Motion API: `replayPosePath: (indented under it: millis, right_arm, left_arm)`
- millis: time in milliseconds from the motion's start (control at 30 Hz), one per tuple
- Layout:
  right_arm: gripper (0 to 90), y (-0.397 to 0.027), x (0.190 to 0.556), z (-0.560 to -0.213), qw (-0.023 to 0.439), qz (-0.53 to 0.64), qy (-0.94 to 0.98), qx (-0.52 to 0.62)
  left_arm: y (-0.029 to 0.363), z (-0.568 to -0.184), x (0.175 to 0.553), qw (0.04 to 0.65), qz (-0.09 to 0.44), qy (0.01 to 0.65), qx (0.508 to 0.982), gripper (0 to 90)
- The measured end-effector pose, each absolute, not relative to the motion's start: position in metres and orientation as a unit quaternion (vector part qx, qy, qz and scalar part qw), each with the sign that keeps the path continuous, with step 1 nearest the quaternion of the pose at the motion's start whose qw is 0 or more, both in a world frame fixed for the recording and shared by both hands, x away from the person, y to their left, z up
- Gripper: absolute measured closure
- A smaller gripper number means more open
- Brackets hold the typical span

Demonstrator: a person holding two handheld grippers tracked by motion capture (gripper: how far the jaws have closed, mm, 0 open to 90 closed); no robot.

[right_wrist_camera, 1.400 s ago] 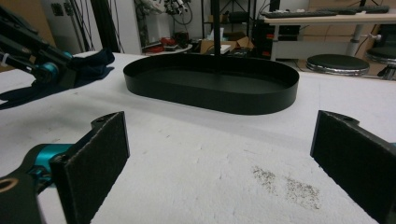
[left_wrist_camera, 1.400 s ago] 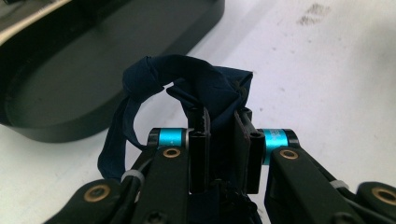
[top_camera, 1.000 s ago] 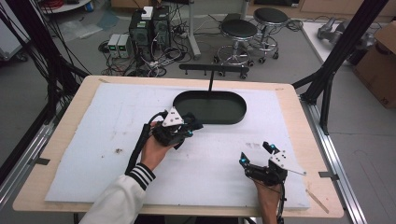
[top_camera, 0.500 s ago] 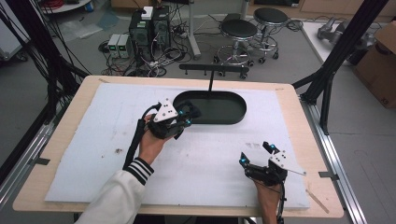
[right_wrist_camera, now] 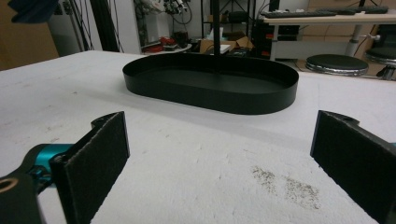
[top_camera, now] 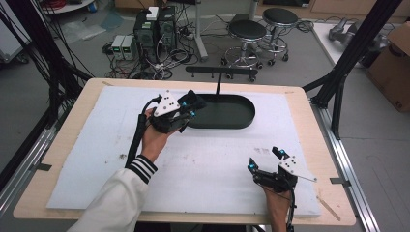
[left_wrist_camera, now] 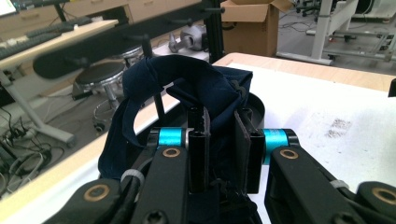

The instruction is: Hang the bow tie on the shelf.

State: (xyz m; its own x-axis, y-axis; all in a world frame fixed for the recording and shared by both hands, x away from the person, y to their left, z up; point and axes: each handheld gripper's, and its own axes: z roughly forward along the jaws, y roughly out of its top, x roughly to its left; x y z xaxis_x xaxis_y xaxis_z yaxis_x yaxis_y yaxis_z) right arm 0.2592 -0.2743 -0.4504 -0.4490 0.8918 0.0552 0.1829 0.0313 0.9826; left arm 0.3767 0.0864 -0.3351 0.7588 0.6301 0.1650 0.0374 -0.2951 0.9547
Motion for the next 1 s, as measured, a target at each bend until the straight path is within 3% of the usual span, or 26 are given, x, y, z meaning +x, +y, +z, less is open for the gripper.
replayPosePath:
  millis: [333,1000]
  right_arm:
    - [3.4,-0.274,0.259,-0.450,0.317,0.557,0.644,0.418]
    - [3.4,-0.275,0.260,-0.450,0.313,0.557,0.645,0.420]
  left_arm:
    - [0.083,-0.312,0.396,0.553,0.284,0.224,0.751,77.8]
    - [0.081,-0.304,0.435,0.576,0.246,0.266,0.733,77.8]
